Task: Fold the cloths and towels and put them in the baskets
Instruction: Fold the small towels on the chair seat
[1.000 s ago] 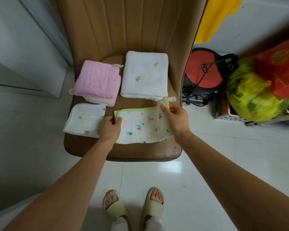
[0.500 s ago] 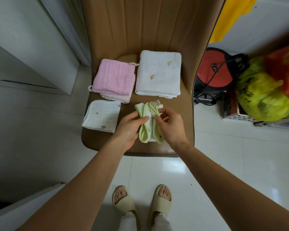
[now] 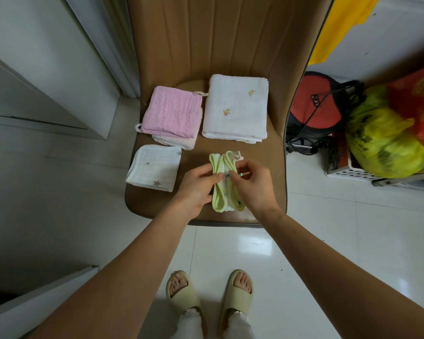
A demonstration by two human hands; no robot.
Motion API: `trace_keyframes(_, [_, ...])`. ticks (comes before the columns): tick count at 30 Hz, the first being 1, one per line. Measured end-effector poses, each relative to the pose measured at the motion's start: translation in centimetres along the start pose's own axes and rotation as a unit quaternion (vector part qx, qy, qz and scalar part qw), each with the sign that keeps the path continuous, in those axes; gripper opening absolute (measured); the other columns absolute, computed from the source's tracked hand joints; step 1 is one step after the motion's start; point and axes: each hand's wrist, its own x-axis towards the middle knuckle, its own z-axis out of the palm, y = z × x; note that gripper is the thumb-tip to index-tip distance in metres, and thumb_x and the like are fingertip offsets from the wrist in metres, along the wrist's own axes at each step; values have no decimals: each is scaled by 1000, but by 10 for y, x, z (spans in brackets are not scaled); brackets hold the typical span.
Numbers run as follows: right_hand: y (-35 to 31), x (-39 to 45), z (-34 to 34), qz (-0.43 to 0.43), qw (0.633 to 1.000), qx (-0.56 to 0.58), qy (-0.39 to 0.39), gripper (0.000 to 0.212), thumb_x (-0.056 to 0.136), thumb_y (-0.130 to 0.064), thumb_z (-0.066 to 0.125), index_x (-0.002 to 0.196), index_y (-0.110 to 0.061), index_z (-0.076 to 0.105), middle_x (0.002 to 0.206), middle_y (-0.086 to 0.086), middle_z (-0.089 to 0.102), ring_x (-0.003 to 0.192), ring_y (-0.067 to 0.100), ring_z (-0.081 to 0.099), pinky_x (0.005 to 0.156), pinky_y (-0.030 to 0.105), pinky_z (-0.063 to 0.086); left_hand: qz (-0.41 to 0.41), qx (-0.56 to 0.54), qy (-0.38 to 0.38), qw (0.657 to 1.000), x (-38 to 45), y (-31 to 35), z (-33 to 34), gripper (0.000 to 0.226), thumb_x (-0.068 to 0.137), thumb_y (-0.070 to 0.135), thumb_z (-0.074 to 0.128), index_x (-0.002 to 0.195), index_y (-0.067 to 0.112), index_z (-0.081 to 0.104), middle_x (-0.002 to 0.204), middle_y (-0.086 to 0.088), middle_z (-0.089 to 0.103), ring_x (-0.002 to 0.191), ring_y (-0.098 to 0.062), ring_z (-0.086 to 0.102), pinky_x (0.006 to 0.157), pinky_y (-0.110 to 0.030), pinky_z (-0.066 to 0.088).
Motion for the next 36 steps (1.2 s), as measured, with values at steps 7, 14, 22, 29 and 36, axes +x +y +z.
trace_keyframes(7, [-3, -18, -2, 2, 989, 31, -145, 31, 92, 3, 48, 113, -11, 66, 103, -11, 62, 93, 2, 58, 84, 19, 51, -51, -69, -37, 996, -4, 3, -15, 37, 89, 45, 58, 117, 21, 63, 108, -2, 71, 100, -21, 67, 84, -40, 53])
trace_keyframes(14, [12, -43, -9, -60, 964, -77, -248, 44, 88, 10, 42, 116, -13, 68, 125, -8, 61, 115, 7, 55, 94, 18, 43, 31, 89, -9, 996, -9, -3, -38, 30, 88, 18, 67, 117, 23, 63, 112, 1, 70, 100, -16, 68, 84, -38, 56])
trace_keyframes(22, [12, -11, -57, -287, 904, -304, -84, 50, 71, 2, 64, 118, -14, 59, 130, 9, 48, 110, 26, 46, 89, 27, 41, 168, 226, -36, 959, -18, 10, -46, 30, 84, -6, 64, 92, 23, 61, 96, 15, 69, 90, 5, 64, 83, -17, 52])
trace_keyframes(29, [11, 6, -60, -348, 811, -430, -188, 47, 76, -22, 76, 121, -20, 63, 144, 14, 41, 135, 35, 35, 100, 48, 43, 196, 269, -51, 942, -20, 16, -49, 38, 83, -10, 62, 92, 27, 63, 97, 12, 69, 96, -2, 64, 87, -21, 51])
trace_keyframes(36, [-3, -2, -56, -211, 920, -265, -199, 31, 93, -41, 55, 104, -14, 65, 98, 2, 68, 83, 13, 63, 68, 28, 51, 184, 227, 1, 956, -15, 11, -53, 30, 92, 1, 56, 95, 31, 61, 106, 10, 67, 101, -3, 63, 90, -33, 53])
